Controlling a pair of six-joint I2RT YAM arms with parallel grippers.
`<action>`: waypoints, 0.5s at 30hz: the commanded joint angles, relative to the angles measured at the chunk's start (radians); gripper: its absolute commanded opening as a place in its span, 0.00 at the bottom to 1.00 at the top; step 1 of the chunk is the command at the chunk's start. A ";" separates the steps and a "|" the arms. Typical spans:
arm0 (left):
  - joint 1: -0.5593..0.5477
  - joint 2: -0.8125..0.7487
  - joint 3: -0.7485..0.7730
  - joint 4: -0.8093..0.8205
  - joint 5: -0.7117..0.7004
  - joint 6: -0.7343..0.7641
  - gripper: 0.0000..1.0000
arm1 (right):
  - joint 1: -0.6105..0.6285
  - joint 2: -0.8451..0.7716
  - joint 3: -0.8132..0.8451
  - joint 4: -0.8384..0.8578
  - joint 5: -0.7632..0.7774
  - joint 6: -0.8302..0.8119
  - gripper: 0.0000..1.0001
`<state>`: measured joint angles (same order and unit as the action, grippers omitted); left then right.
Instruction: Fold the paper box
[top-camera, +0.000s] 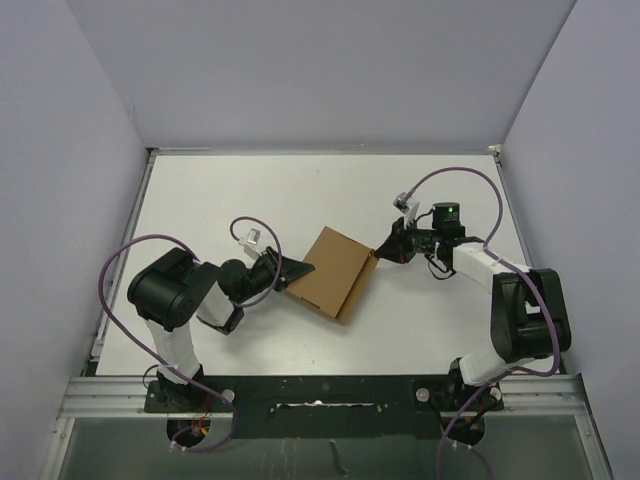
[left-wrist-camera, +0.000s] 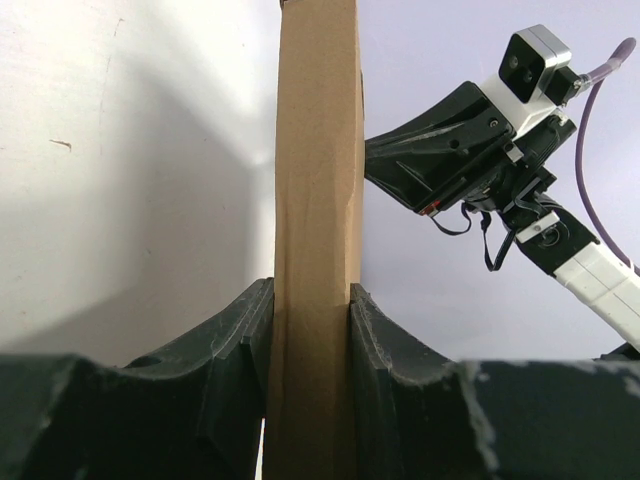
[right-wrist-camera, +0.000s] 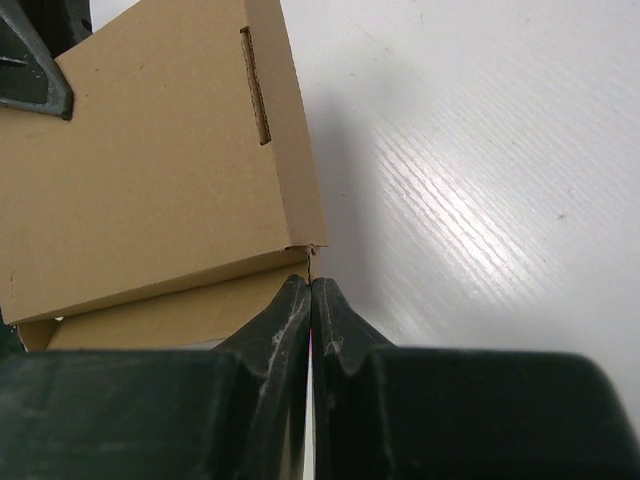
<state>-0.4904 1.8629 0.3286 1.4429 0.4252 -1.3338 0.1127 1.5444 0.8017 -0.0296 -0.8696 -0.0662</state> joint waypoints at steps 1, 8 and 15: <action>0.013 -0.048 0.009 0.031 -0.139 0.002 0.07 | -0.006 -0.055 -0.010 0.031 -0.062 0.015 0.00; 0.012 -0.043 0.013 0.024 -0.130 0.004 0.07 | -0.005 -0.049 -0.007 0.032 -0.062 0.019 0.00; 0.007 -0.029 0.026 0.024 -0.113 0.001 0.07 | -0.003 -0.049 -0.007 0.030 -0.063 0.015 0.00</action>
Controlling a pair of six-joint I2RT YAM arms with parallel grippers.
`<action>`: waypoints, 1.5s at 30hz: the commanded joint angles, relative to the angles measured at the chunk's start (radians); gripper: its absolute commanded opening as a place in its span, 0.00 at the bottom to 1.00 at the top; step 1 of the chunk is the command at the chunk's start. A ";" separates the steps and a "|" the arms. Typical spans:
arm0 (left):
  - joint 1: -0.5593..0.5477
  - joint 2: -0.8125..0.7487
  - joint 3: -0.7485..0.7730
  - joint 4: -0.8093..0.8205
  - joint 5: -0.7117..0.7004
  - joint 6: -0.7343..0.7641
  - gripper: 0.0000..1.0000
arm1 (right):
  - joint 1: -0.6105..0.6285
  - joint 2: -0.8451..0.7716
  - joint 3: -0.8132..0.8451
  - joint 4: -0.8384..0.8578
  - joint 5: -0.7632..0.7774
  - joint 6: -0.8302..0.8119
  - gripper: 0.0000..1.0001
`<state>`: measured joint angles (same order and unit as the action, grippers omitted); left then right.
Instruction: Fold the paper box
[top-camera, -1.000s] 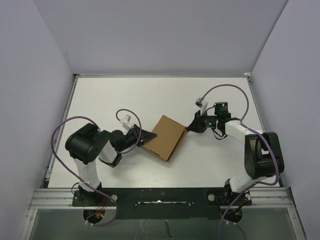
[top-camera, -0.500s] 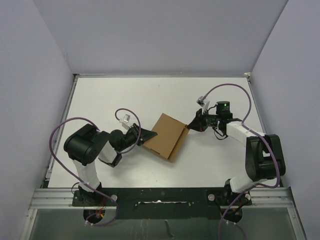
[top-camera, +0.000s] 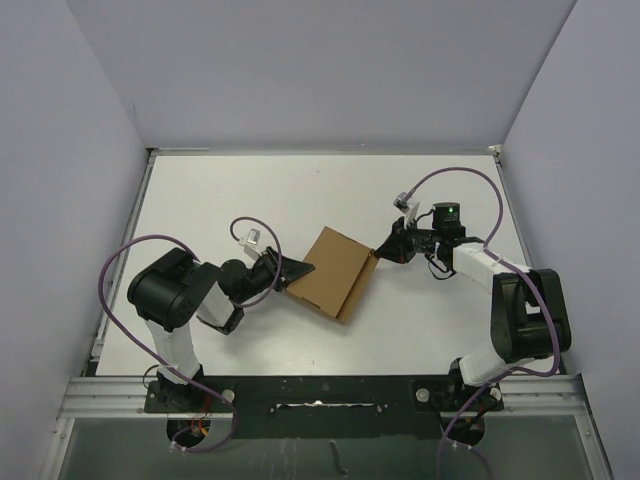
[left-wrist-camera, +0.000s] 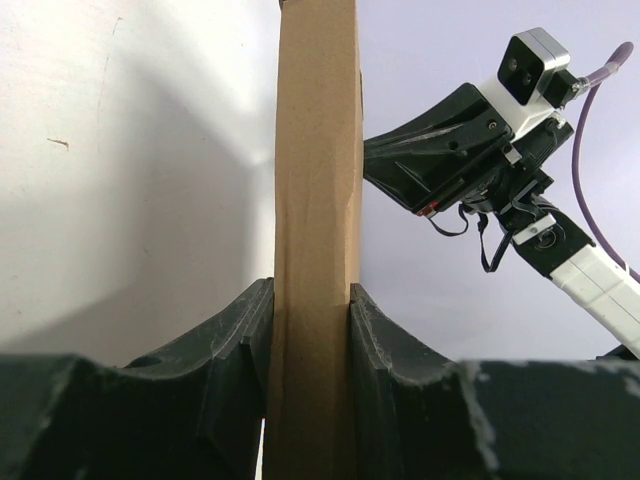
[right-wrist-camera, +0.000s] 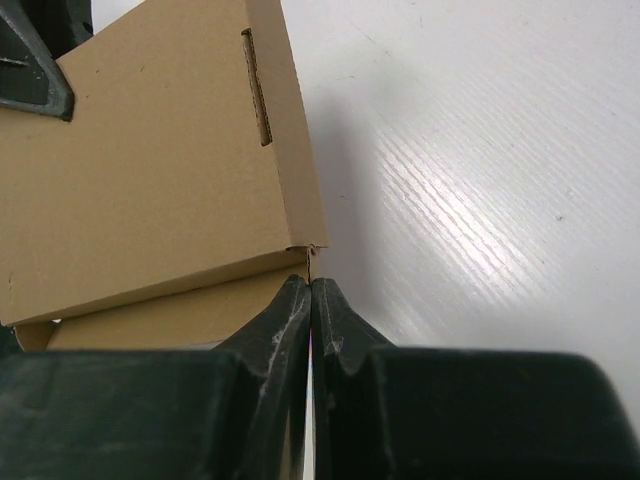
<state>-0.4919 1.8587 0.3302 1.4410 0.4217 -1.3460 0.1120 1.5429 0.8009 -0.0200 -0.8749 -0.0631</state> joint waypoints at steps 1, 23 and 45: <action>0.009 -0.023 0.029 0.024 -0.105 0.013 0.07 | -0.003 -0.047 -0.005 0.019 -0.059 0.010 0.00; 0.009 -0.027 0.052 -0.038 -0.064 -0.002 0.07 | 0.019 -0.040 0.020 -0.036 -0.041 -0.046 0.00; 0.019 -0.017 0.082 -0.074 -0.011 -0.033 0.06 | 0.035 -0.035 0.047 -0.102 -0.027 -0.122 0.00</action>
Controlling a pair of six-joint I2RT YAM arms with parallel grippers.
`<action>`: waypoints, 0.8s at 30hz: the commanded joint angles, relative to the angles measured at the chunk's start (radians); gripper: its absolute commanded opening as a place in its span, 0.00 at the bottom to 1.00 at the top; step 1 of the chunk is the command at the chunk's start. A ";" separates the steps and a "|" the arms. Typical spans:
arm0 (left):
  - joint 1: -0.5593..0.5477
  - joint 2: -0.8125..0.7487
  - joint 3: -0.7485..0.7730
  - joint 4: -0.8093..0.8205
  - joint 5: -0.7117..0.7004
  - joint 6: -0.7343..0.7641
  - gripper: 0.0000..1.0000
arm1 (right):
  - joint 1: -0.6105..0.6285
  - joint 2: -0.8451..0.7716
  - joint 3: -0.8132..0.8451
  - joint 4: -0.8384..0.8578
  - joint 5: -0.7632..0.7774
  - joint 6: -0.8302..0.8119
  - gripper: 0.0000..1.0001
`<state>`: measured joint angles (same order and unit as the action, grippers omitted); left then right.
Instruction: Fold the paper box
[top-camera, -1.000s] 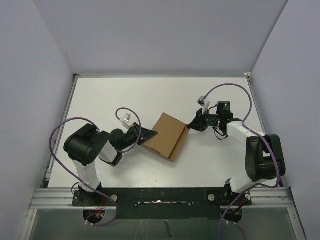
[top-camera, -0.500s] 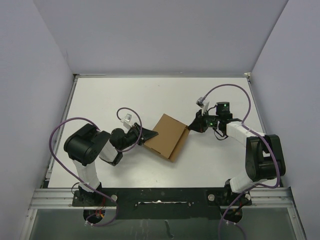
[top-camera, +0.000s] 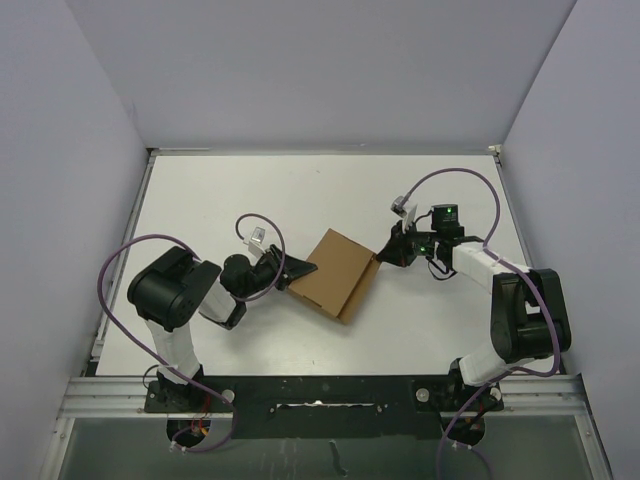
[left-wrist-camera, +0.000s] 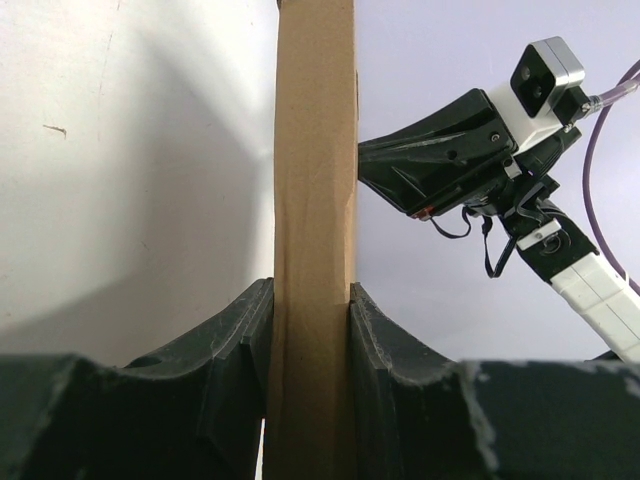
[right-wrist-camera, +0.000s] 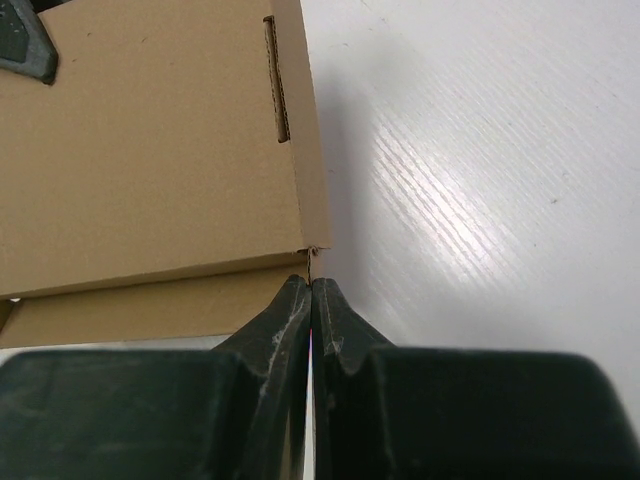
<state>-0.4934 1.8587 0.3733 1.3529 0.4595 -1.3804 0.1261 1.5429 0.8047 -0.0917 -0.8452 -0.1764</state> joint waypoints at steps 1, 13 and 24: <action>0.021 -0.014 0.041 0.013 -0.043 0.001 0.06 | 0.021 -0.035 0.044 -0.032 -0.057 -0.010 0.00; 0.028 0.003 0.056 0.003 -0.013 -0.012 0.05 | 0.024 -0.032 0.053 -0.052 -0.070 -0.028 0.00; 0.033 -0.006 0.059 -0.018 -0.014 -0.025 0.05 | 0.028 -0.035 0.053 -0.061 -0.078 -0.040 0.00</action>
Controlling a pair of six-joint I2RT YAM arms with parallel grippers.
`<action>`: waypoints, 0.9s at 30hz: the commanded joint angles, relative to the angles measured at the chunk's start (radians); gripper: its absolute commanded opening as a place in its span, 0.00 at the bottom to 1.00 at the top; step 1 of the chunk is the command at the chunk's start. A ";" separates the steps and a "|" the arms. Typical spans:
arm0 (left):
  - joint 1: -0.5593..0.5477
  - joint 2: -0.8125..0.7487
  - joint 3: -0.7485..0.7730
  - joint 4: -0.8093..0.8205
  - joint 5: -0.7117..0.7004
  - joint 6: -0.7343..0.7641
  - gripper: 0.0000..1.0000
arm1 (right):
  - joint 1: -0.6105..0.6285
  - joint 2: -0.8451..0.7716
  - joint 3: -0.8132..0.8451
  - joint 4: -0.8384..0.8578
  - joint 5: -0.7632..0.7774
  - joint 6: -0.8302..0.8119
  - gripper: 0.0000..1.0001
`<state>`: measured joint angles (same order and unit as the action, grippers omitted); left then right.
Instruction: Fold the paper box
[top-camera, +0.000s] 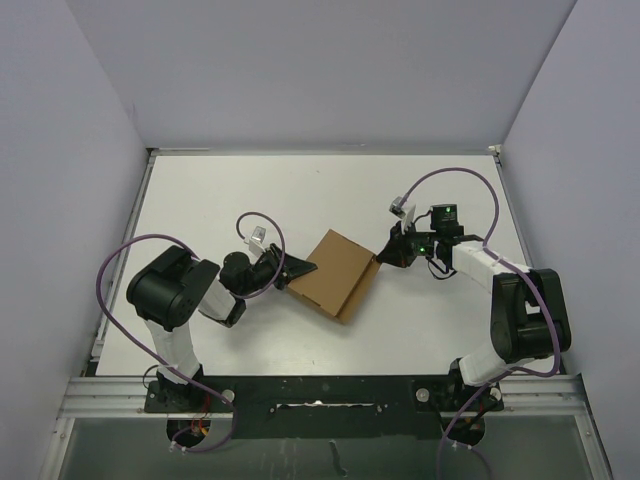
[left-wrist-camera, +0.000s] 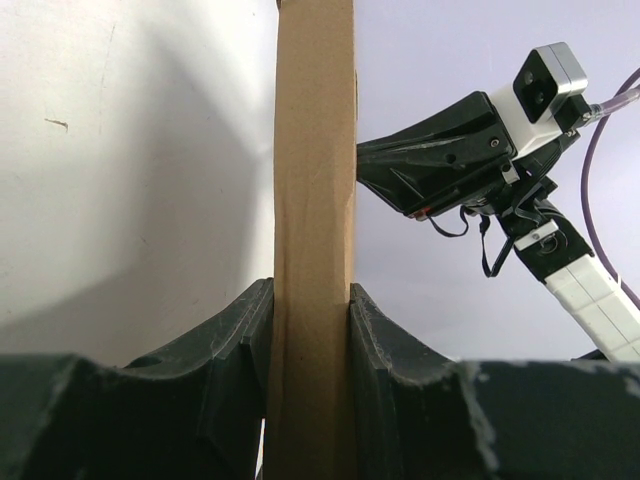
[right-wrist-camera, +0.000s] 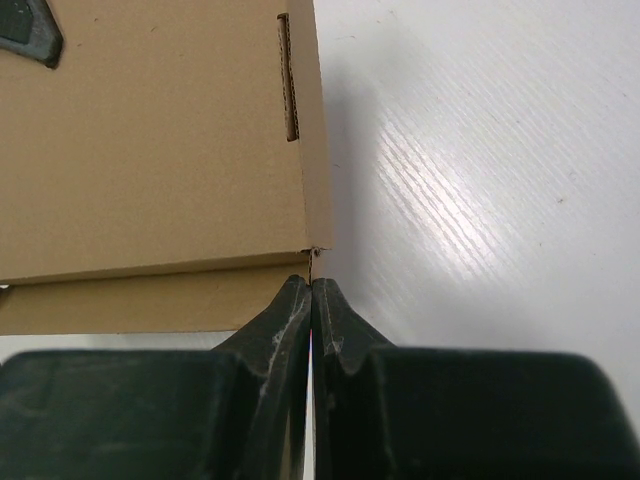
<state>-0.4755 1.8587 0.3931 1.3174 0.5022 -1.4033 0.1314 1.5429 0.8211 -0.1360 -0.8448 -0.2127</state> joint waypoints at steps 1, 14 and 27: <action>0.015 -0.004 0.039 0.017 -0.056 -0.003 0.05 | 0.024 -0.036 0.036 -0.017 -0.079 -0.004 0.00; 0.024 0.030 0.036 0.065 -0.051 -0.037 0.04 | 0.028 -0.040 0.033 -0.017 -0.086 -0.006 0.00; 0.029 0.044 0.021 0.127 -0.059 -0.045 0.04 | 0.016 -0.048 0.017 0.025 -0.079 0.054 0.00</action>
<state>-0.4637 1.8790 0.3935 1.3434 0.5159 -1.4380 0.1337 1.5429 0.8207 -0.1287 -0.8455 -0.2016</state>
